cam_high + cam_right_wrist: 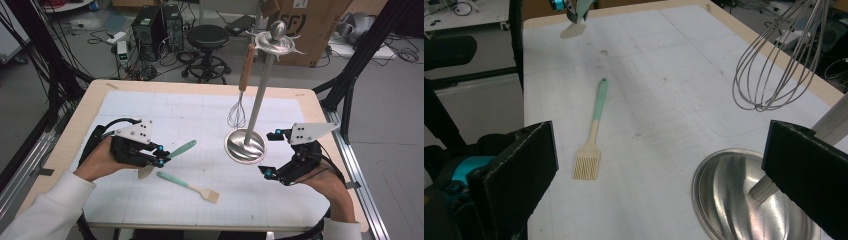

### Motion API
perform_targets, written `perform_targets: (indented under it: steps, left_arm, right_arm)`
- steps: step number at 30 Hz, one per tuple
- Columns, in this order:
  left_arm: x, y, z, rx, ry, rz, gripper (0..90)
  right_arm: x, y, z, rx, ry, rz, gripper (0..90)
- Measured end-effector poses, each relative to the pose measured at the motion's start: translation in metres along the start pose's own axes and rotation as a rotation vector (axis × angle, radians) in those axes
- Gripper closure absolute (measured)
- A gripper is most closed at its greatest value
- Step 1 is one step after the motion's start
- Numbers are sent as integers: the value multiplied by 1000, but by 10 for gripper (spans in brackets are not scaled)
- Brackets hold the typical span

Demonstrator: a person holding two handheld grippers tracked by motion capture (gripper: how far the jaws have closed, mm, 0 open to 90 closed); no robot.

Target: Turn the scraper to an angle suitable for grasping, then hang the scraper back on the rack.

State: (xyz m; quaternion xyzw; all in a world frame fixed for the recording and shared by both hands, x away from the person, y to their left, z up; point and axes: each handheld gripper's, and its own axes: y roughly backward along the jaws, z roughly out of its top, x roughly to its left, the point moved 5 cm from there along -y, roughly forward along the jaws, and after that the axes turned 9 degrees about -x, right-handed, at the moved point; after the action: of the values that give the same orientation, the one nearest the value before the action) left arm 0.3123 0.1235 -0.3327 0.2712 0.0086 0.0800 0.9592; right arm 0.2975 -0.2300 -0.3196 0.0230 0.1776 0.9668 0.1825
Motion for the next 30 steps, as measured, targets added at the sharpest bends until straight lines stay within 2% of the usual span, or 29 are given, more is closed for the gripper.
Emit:
perform_targets:
  steps: [5, 8, 15, 19, 22, 30]
  left_arm:
    - [1, 7, 12, -20, -8, 5, 799]
    - [0, 9, 16, -50, 5, 1, 799]
    - [2, 13, 18, -67, 15, 20, 799]
    - [3, 15, 21, -78, 19, 43, 799]
    - [3, 18, 25, -95, 24, 43, 799]
    - [2, 20, 31, -97, 11, 58, 799]
  right_arm:
    - [0, 1, 1, 8, 4, -4, 2]
    - [0, 2, 3, 11, 14, -8, 2]
    - [1, -1, 6, 7, -3, -9, 2]
    - [4, -3, 9, 5, 1, 9, 2]
    - [6, -5, 12, -8, -4, 18, 2]
    - [11, -11, 18, -18, -6, 25, 2]
